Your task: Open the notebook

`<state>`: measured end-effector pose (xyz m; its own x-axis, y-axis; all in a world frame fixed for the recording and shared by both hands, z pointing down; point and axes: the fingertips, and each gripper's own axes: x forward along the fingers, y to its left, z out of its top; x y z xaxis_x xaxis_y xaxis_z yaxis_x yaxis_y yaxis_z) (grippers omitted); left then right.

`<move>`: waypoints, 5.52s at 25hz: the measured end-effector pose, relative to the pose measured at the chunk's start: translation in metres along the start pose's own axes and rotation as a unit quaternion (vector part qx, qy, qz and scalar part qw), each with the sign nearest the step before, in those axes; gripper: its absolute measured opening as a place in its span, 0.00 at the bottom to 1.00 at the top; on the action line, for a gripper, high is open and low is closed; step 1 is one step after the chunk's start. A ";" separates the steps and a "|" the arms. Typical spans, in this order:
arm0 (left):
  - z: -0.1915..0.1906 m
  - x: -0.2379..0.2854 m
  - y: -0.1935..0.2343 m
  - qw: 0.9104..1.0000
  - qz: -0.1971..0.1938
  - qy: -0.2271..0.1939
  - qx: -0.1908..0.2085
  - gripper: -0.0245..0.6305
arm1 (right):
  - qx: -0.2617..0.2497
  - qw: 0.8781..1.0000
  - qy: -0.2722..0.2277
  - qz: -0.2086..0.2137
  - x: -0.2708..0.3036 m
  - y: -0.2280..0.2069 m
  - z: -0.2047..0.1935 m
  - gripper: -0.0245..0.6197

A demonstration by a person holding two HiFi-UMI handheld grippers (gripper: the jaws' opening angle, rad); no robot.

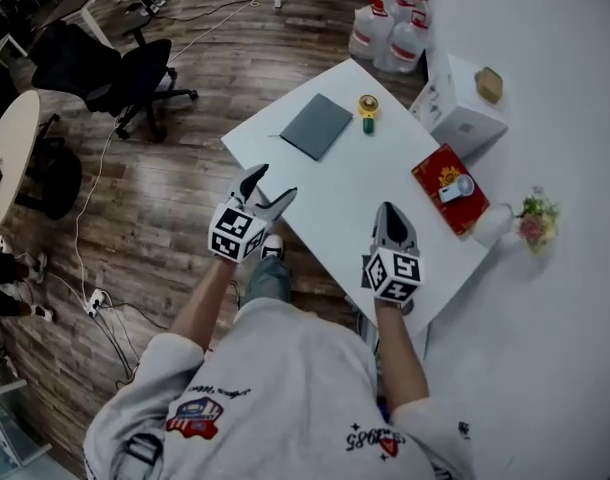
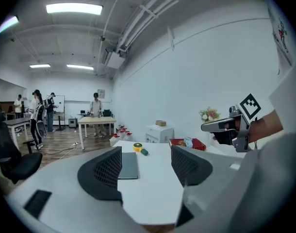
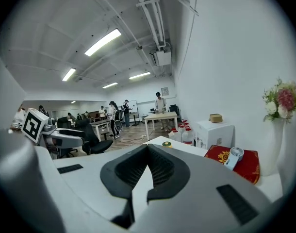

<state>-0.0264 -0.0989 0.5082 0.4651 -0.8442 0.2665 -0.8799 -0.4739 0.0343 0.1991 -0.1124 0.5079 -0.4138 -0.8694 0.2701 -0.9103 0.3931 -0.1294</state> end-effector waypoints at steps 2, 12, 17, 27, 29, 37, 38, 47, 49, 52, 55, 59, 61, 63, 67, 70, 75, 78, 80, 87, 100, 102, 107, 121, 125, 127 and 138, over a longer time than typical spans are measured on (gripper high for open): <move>0.003 0.027 0.026 1.000 -0.022 0.009 0.009 0.52 | 0.006 1.000 0.005 -0.022 0.029 -0.001 0.005 0.02; 0.003 0.132 0.127 0.983 -0.134 0.061 0.107 0.51 | 0.038 0.992 0.018 -0.115 0.140 0.013 0.028 0.02; -0.013 0.161 0.138 0.970 -0.177 0.082 0.143 0.51 | 0.046 0.988 0.024 -0.144 0.163 0.011 0.027 0.02; -0.049 0.191 0.138 0.956 -0.211 0.120 0.164 0.48 | 0.066 0.981 0.024 -0.179 0.169 -0.010 0.019 0.02; -0.057 0.195 0.136 0.950 -0.216 0.130 0.182 0.47 | 0.071 0.981 0.025 -0.178 0.170 -0.015 0.017 0.02; -0.094 0.213 0.120 0.890 -0.262 0.163 0.336 0.41 | 0.084 0.976 0.019 -0.198 0.154 -0.043 0.015 0.02; -0.101 0.215 0.119 0.883 -0.267 0.170 0.348 0.40 | 0.090 0.975 0.018 -0.204 0.149 -0.047 0.012 0.02; -0.149 0.238 0.110 0.806 -0.267 0.183 0.496 0.34 | 0.122 0.960 0.023 -0.252 0.112 -0.072 -0.011 0.02; -0.157 0.243 0.107 0.797 -0.267 0.187 0.509 0.33 | 0.126 0.957 0.022 -0.259 0.108 -0.076 -0.013 0.02; -0.174 0.250 0.104 0.782 -0.273 0.199 0.524 0.33 | 0.123 0.956 0.025 -0.264 0.106 -0.080 -0.014 0.02; -0.186 0.254 0.101 0.769 -0.281 0.208 0.536 0.32 | 0.115 0.957 0.030 -0.265 0.107 -0.079 -0.015 0.02; -0.193 0.260 0.100 0.764 -0.276 0.199 0.549 0.26 | 0.116 0.956 0.037 -0.268 0.109 -0.078 -0.019 0.02; -0.196 0.262 0.101 0.758 -0.275 0.198 0.557 0.25 | 0.117 0.956 0.039 -0.268 0.111 -0.078 -0.021 0.02; -0.196 0.262 0.100 0.750 -0.278 0.197 0.567 0.25 | 0.117 0.956 0.040 -0.267 0.113 -0.076 -0.022 0.02; -0.195 0.263 0.099 0.745 -0.280 0.190 0.574 0.23 | 0.118 0.956 0.042 -0.266 0.117 -0.072 -0.022 0.02; -0.198 0.261 0.101 0.747 -0.289 0.191 0.567 0.18 | 0.120 0.955 0.044 -0.268 0.120 -0.071 -0.022 0.02; -0.202 0.258 0.104 0.782 -0.299 0.190 0.512 0.10 | 0.118 0.955 0.047 -0.269 0.121 -0.071 -0.022 0.02; -0.185 0.256 0.107 0.830 -0.299 0.179 0.436 0.07 | 0.119 0.955 0.049 -0.268 0.122 -0.070 -0.024 0.02; -0.173 0.254 0.110 0.857 -0.288 0.163 0.395 0.06 | 0.121 0.955 0.052 -0.266 0.123 -0.069 -0.027 0.02; -0.129 0.248 0.141 0.950 -0.227 0.111 0.184 0.06 | 0.120 0.958 0.060 -0.253 0.134 -0.063 -0.029 0.02; -0.097 0.225 0.215 0.987 -0.100 0.065 -0.109 0.05 | 0.112 0.966 0.061 -0.226 0.151 -0.051 -0.026 0.02; -0.097 0.222 0.224 0.986 -0.085 0.061 -0.131 0.05 | 0.111 0.967 0.061 -0.223 0.152 -0.049 -0.027 0.02; -0.101 0.215 0.250 0.981 -0.050 0.055 -0.178 0.05 | 0.109 0.969 0.060 -0.215 0.155 -0.046 -0.026 0.02; -0.135 0.211 0.313 0.959 0.022 0.079 -0.270 0.05 | 0.107 0.970 0.058 -0.211 0.148 -0.041 -0.027 0.02; -0.151 0.212 0.324 0.952 0.041 0.098 -0.289 0.05 | 0.105 0.970 0.057 -0.211 0.147 -0.042 -0.026 0.02; -0.159 0.213 0.328 0.946 0.047 0.108 -0.302 0.05 | 0.104 0.970 0.058 -0.211 0.147 -0.042 -0.026 0.02; -0.184 0.212 0.344 0.932 0.061 0.183 -0.308 0.10 | 0.101 0.972 0.058 -0.206 0.152 -0.037 -0.021 0.02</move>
<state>-0.2481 -0.3953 0.7534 0.3925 -0.6875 0.6110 -0.8651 -0.0504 0.4991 0.1702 -0.2524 0.5742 -0.0234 -0.8964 0.4427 -0.9838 -0.0580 -0.1695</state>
